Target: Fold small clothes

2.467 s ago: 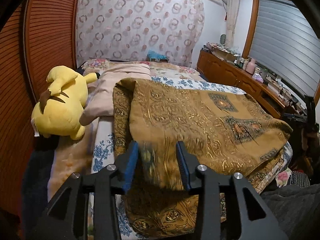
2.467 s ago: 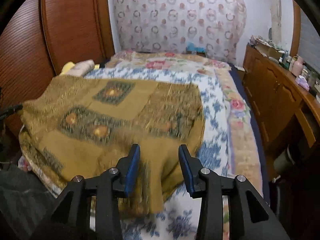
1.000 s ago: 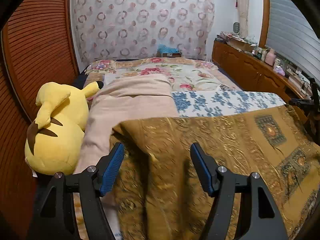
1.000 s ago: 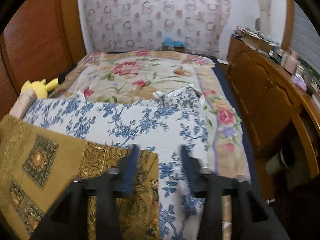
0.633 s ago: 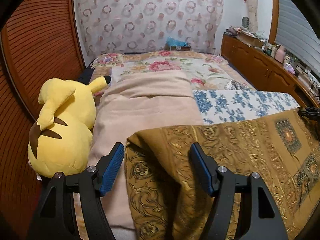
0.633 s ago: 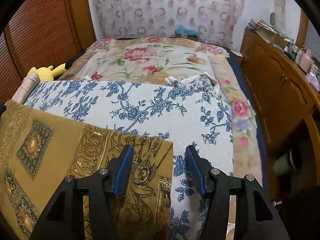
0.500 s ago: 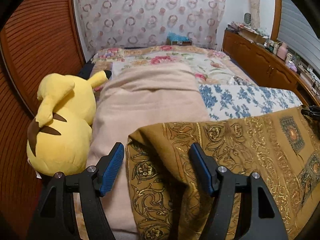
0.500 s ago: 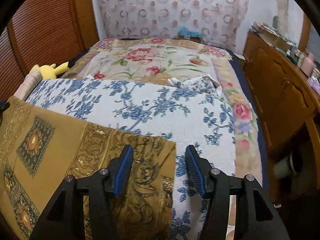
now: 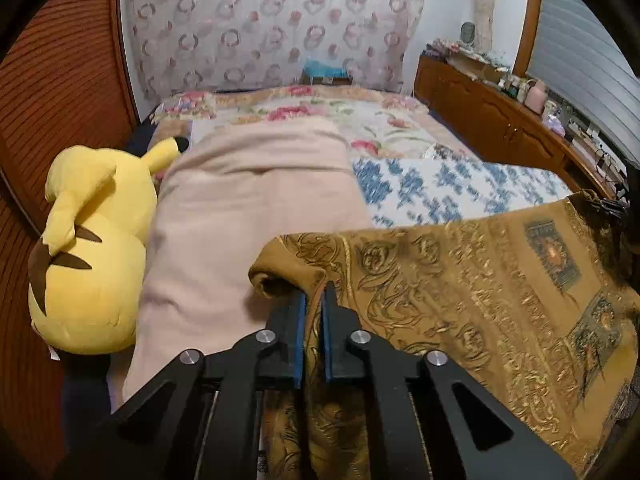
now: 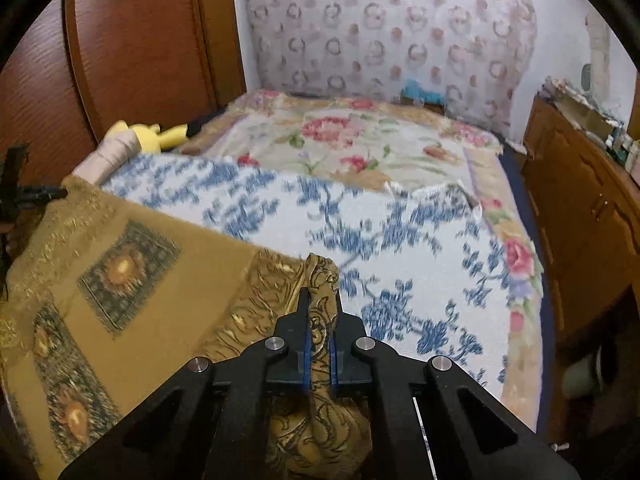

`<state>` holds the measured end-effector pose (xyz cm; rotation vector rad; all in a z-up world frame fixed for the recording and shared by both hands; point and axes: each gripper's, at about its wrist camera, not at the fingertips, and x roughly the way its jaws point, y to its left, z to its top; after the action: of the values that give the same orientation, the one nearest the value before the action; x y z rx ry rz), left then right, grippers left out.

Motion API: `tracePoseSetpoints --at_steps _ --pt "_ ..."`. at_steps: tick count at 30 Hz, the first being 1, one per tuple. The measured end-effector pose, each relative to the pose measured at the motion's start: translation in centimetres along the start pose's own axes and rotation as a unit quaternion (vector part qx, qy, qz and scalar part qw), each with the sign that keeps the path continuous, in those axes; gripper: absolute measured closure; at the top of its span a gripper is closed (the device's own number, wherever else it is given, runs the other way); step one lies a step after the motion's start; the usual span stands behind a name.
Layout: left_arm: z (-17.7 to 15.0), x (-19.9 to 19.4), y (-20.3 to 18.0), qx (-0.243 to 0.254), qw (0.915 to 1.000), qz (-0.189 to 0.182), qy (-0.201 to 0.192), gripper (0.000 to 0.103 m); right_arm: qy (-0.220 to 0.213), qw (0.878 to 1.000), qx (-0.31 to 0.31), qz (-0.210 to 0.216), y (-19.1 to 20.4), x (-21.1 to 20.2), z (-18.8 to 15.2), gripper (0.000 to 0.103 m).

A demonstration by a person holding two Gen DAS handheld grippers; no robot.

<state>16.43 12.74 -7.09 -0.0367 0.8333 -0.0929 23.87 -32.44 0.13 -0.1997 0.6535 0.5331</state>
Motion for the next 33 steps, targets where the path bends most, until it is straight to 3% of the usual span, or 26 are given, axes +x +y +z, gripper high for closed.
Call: tracePoseSetpoints --at_steps 5,10,14,16,17,22,24,27,29,33 --pt "1.8 -2.7 -1.0 0.001 0.9984 -0.006 -0.056 0.098 -0.063 0.998 0.010 -0.028 -0.3 -3.8 0.8 0.098" --pt "5.8 -4.0 -1.8 0.007 0.9949 -0.005 -0.101 0.098 -0.119 0.990 0.016 -0.073 -0.3 -7.7 2.5 0.098" --pt "9.4 -2.9 -2.8 0.021 0.9924 0.000 -0.121 0.098 -0.120 0.986 0.036 -0.113 -2.0 -8.3 4.3 0.098" --pt "10.2 -1.6 -3.1 0.030 0.9934 0.010 -0.110 0.096 -0.106 0.984 0.045 -0.137 -3.0 -7.2 4.8 0.098" --pt "10.5 -0.6 -3.2 0.031 0.9949 0.017 -0.095 0.091 -0.087 0.985 0.051 -0.137 -3.1 -6.1 5.1 0.097" --pt "8.9 -0.4 -3.2 0.034 0.9965 -0.002 -0.077 0.063 -0.006 0.987 0.063 -0.145 -3.7 -2.5 3.6 0.068" --pt "7.5 -0.8 -3.2 0.035 0.9973 -0.007 -0.064 0.062 -0.003 0.988 0.065 -0.142 -3.3 -2.5 2.8 0.052" --pt "5.3 -1.5 -3.6 0.039 0.9980 -0.009 -0.049 0.055 0.006 0.988 0.064 -0.144 -2.4 -3.0 1.2 0.051" --pt "3.7 -1.9 -3.8 0.040 0.9984 -0.014 -0.039 0.044 0.008 0.988 0.061 -0.141 -1.8 -3.5 0.1 0.051" --pt "0.5 -2.9 -4.2 0.031 0.9989 -0.017 -0.031 0.038 0.009 0.990 0.060 -0.125 -1.0 -5.3 -0.9 0.051"
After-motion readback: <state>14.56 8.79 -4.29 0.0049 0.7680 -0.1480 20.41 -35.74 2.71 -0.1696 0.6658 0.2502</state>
